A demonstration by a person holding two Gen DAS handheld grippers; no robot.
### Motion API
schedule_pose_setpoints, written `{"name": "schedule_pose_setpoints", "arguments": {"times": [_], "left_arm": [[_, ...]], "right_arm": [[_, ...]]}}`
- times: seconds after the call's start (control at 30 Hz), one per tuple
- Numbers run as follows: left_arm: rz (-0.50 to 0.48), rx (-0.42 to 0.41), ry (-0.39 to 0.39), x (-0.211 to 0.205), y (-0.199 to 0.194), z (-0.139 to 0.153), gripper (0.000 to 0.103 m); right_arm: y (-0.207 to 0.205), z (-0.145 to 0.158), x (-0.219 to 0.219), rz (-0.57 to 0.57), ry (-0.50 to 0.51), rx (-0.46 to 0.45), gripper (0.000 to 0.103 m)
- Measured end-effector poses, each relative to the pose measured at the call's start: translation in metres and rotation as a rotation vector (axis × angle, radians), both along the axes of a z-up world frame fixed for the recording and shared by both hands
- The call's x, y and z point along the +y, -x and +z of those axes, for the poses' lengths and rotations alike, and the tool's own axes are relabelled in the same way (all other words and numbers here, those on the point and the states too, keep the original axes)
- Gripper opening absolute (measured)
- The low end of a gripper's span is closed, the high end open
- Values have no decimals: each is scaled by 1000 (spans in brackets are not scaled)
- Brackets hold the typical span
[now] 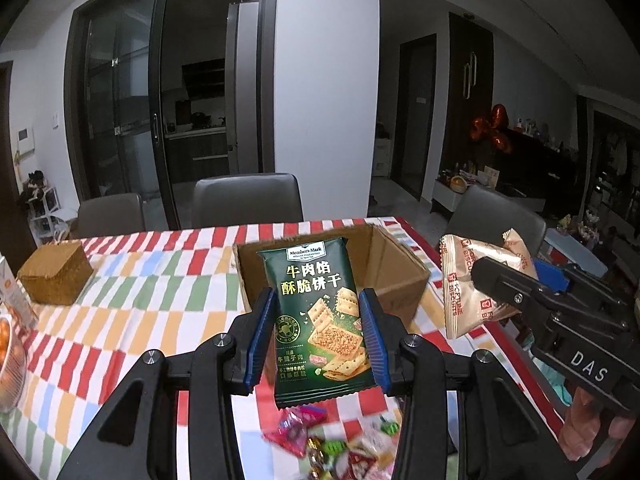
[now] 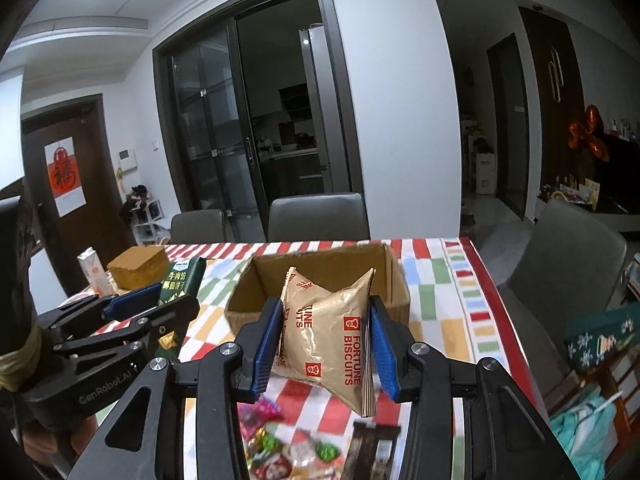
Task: Organize snacks
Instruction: 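Carry both packets over the cardboard box and open both tools to drop them, then grasp the white wafer stick with the left tool while the right tool grasps the chocolate bar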
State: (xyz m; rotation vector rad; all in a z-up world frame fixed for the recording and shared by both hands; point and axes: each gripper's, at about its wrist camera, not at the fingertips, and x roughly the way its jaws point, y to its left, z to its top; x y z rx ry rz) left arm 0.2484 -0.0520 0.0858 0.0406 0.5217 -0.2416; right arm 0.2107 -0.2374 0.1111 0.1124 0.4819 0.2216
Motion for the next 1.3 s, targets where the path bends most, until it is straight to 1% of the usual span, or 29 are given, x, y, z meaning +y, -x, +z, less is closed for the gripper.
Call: {"name": "schedule_pose_setpoints", "arguments": {"times": [0.17,0.27,0.4,0.53,0.57,0.6,0.63,0.67,0.7,0.73,0.77,0.87,0.9,0.93,1.0,1.07,1.2,1.3], "left_arm": [[6,11,-6,2,-33,4,42],[2,26,-15,2,-56,6,42],[-16,70,-37,-2,-88,0,42],[-29,115,-42,-8,-116,-6,44],[-19,117,-51,-8,-123,-8,51],[-9,116,-58,-9,-125,-8,57],[5,112,-69,-9,-127,-9,58],[17,109,-78,-8,-126,-10,58],[28,107,-81,-6,-124,-11,61],[31,106,-78,-3,-122,-11,64],[35,103,-78,-1,-118,-11,71],[51,73,-99,2,-98,-10,76],[58,65,-105,3,-88,-10,80],[62,62,-103,5,-82,-9,83],[65,43,-98,8,-62,-6,89],[74,18,-111,10,-43,-4,95],[80,-13,-121,13,-12,0,99],[81,-27,-125,15,9,0,100]], "right_arm": [[-42,6,3,23,27,-5,44],[-65,4,6,35,47,-2,44],[-100,-5,5,31,42,27,44],[-130,-15,3,16,40,64,44],[-137,-17,2,14,31,72,46],[-142,-19,1,8,25,80,54],[-147,-22,0,-7,30,88,64],[-150,-23,0,-24,37,92,67],[-151,-25,-1,-50,47,96,68],[-150,-25,-2,-57,51,96,68],[-147,-25,-2,-58,56,92,68],[-132,-23,0,-69,74,78,68],[-125,-22,1,-68,79,72,71],[-117,-21,2,-67,87,67,72],[-100,-19,5,-59,89,56,74],[-84,-18,6,-52,85,47,74],[-48,-18,8,-40,75,26,75],[-25,-20,9,-26,83,17,75]]}}
